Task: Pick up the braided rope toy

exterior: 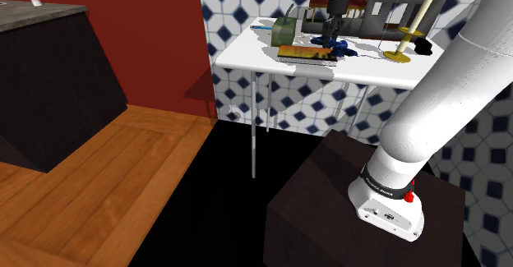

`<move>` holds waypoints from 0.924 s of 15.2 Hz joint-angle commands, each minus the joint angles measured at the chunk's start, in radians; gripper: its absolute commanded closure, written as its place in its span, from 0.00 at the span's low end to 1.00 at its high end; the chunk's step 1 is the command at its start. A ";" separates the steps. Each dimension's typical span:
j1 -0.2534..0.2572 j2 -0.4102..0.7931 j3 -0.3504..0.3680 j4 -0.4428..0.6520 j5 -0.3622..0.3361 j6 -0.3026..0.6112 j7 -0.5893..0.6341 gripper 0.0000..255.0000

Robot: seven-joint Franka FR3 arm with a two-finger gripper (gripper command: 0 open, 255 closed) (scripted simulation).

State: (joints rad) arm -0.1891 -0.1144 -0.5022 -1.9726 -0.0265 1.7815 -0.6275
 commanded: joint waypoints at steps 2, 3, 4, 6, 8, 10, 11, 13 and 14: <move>0.000 -0.002 0.001 0.012 -0.001 -0.013 0.002 1.00; 0.000 -0.003 0.001 0.024 -0.002 -0.027 0.002 1.00; 0.001 -0.004 0.002 0.036 -0.002 -0.040 0.003 1.00; 0.001 -0.005 0.003 0.062 -0.002 -0.067 0.004 1.00; 0.002 -0.006 0.003 0.088 -0.002 -0.094 0.004 1.00; 0.002 -0.005 0.004 0.116 -0.001 -0.121 0.005 1.00; 0.003 -0.004 0.004 0.130 -0.001 -0.134 0.005 1.00; 0.003 -0.002 0.004 0.159 0.000 -0.161 0.004 1.00; 0.003 -0.001 0.004 0.174 0.001 -0.175 0.004 1.00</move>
State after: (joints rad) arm -0.1861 -0.1153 -0.4980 -1.8132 -0.0258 1.6211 -0.6235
